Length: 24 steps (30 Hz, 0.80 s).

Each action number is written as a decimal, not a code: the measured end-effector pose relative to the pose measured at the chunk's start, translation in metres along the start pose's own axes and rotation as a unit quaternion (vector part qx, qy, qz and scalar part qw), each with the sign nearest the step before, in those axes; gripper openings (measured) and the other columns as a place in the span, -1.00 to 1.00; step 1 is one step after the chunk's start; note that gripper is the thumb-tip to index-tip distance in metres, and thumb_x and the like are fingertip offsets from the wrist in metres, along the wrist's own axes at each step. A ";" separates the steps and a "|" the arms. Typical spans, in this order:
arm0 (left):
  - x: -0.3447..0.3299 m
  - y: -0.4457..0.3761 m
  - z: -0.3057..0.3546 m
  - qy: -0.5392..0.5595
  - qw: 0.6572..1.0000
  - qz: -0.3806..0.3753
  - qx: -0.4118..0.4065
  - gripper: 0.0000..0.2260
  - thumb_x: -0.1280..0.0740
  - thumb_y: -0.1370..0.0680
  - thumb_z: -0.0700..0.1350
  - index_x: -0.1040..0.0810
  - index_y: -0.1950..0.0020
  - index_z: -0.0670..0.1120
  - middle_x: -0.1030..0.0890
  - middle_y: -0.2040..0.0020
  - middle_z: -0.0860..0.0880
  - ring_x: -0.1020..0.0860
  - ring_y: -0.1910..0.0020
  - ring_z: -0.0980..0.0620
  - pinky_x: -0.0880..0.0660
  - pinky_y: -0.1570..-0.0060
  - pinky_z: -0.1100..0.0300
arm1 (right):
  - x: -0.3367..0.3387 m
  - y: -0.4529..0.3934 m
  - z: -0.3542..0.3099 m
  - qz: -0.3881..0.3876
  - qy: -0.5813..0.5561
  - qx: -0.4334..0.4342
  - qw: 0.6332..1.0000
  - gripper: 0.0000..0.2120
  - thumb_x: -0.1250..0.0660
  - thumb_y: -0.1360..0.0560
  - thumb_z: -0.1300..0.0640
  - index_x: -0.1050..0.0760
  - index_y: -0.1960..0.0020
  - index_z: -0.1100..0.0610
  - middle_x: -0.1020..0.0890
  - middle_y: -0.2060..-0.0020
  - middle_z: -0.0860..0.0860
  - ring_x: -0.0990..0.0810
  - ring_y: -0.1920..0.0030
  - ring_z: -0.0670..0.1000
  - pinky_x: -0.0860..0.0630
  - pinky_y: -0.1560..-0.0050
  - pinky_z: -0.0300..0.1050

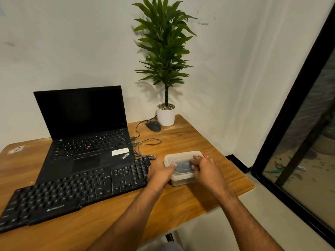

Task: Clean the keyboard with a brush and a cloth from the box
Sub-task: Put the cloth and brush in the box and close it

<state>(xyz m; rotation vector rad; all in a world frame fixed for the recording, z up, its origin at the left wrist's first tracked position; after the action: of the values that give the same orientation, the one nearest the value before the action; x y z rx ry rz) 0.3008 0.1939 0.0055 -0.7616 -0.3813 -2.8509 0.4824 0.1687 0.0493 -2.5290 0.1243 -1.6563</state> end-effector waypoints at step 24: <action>-0.010 0.023 0.014 -0.121 0.988 0.088 -0.039 -0.78 -0.26 -0.72 -0.08 -0.64 -0.18 -0.17 -0.67 -0.09 -0.09 -0.59 0.05 -0.04 -0.48 0.19 0.16 | -0.012 0.000 -0.004 0.032 0.028 0.030 0.999 -0.70 -0.33 -0.59 0.18 -0.57 -0.31 0.13 -0.57 -0.30 0.04 -0.43 -0.40 0.05 -0.26 -0.54 0.04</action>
<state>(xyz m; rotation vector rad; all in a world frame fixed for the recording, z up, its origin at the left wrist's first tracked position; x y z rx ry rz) 0.3212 0.1770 0.0168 -1.1036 -0.2225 -2.6287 0.4737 0.1696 0.0397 -2.4103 0.1564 -1.6803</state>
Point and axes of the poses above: each hand's wrist, its own y-axis away from the middle knuckle, its own x-axis out of the back of the hand, z = x × y, the point moved 7 cm from there along -y, towards the middle knuckle
